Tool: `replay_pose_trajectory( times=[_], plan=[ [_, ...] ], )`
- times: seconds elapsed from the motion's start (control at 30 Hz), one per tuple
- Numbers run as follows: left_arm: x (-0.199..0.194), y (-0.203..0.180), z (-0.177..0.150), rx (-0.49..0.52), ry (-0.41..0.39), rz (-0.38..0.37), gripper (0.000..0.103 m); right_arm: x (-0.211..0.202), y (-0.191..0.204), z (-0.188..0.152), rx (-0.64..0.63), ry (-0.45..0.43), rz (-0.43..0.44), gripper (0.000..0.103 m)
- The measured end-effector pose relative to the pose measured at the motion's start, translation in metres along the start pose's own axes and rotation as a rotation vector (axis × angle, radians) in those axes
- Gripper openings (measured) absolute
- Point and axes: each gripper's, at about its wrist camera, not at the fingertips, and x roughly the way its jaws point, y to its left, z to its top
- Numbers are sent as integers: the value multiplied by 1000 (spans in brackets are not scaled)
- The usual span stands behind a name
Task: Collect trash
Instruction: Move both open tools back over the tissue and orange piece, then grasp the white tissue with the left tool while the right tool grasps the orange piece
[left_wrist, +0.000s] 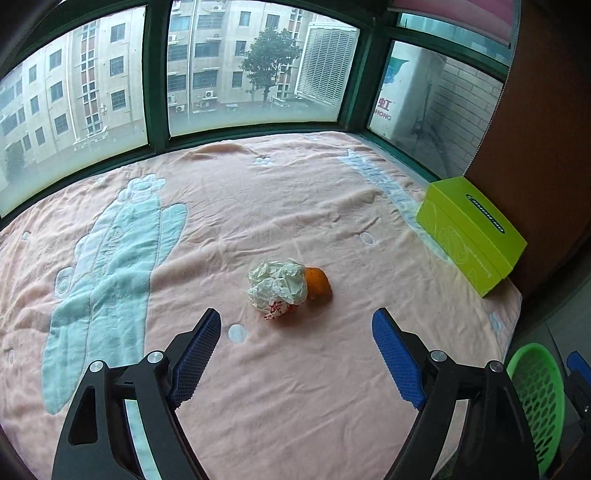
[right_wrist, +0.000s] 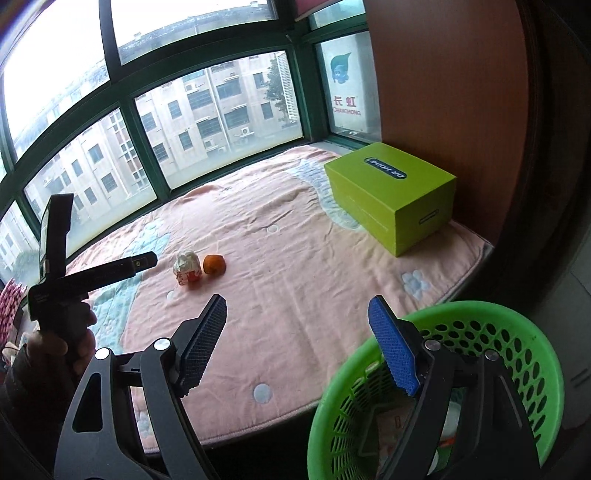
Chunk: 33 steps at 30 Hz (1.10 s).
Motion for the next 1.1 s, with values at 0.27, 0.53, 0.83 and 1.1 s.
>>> replay_pose_trajectory(
  times=[0.27,0.53,0.83,1.1],
  plan=[
    [56,17,13,-60,79,-4,78,33,8,7,-2,47,19,79],
    [98,29,22,-101,142,-23,70,68,16,18,-13,92,25,79],
    [100,40,22,-126,134,-163,37,108,37,28,-77,141,42,79],
    [81,58,25,-154,93,-171,32,152,65,33,-124,205,88,78]
  ],
)
